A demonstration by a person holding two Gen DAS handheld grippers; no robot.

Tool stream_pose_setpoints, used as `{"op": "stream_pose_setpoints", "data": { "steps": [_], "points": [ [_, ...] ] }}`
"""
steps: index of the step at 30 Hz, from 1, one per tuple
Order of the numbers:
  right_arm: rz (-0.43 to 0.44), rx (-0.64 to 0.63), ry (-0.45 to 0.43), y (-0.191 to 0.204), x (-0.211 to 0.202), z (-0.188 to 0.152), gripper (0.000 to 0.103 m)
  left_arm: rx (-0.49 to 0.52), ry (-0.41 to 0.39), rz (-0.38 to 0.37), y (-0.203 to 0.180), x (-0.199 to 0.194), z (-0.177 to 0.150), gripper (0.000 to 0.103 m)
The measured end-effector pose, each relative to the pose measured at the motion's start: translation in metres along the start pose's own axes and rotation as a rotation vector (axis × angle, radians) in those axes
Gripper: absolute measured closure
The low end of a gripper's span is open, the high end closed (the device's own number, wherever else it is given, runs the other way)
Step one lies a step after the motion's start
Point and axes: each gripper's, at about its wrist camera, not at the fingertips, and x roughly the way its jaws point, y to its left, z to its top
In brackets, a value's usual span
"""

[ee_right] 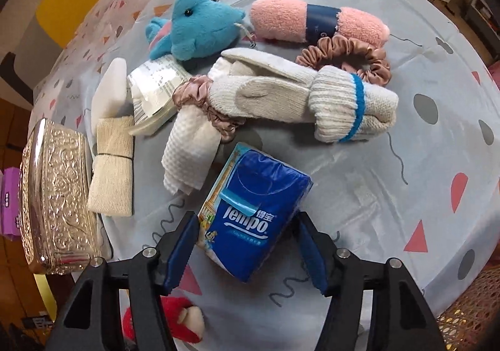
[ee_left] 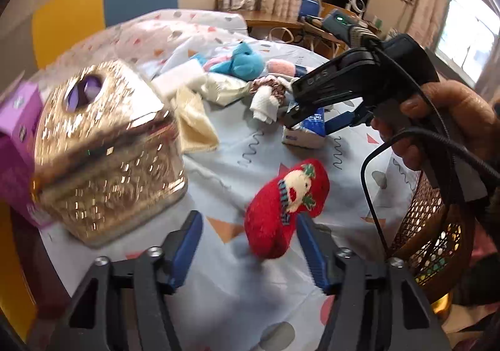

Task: Organize soft objects
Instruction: 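Grasp the red plush slipper with the left gripper while the right grasps the Tempo pack, then carry the red plush slipper into the gold tin and open the left gripper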

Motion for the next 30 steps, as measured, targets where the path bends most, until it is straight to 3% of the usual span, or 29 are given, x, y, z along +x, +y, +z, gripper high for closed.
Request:
{"op": "stream_pose_setpoints", "data": {
  "steps": [7, 8, 9, 11, 12, 21, 30],
  "points": [
    [-0.026, -0.029, -0.026, 0.004, -0.002, 0.005, 0.039, 0.137, 0.04, -0.008, -0.022, 0.034, 0.019, 0.037],
    [-0.028, -0.039, -0.026, 0.006, -0.003, 0.005, 0.039, 0.147, 0.063, -0.016, -0.024, 0.042, 0.019, 0.046],
    [-0.031, -0.042, -0.029, 0.012, 0.0, 0.003, 0.04, 0.151, 0.085, -0.023, -0.025, 0.048, 0.019, 0.068],
    [-0.033, -0.044, -0.031, 0.012, 0.001, 0.004, 0.04, 0.123, 0.101, -0.041, -0.025, 0.052, 0.017, 0.076],
    [-0.032, -0.042, -0.031, 0.011, 0.002, 0.005, 0.041, 0.111, 0.095, -0.046, -0.024, 0.05, 0.016, 0.084],
    [-0.027, -0.089, -0.04, 0.024, 0.011, 0.009, 0.042, 0.006, 0.022, -0.071, -0.015, 0.012, 0.012, 0.089],
    [-0.046, -0.15, -0.068, 0.04, 0.013, 0.004, 0.043, -0.104, -0.149, -0.08, 0.01, -0.053, 0.059, 0.089]
  ]
}}
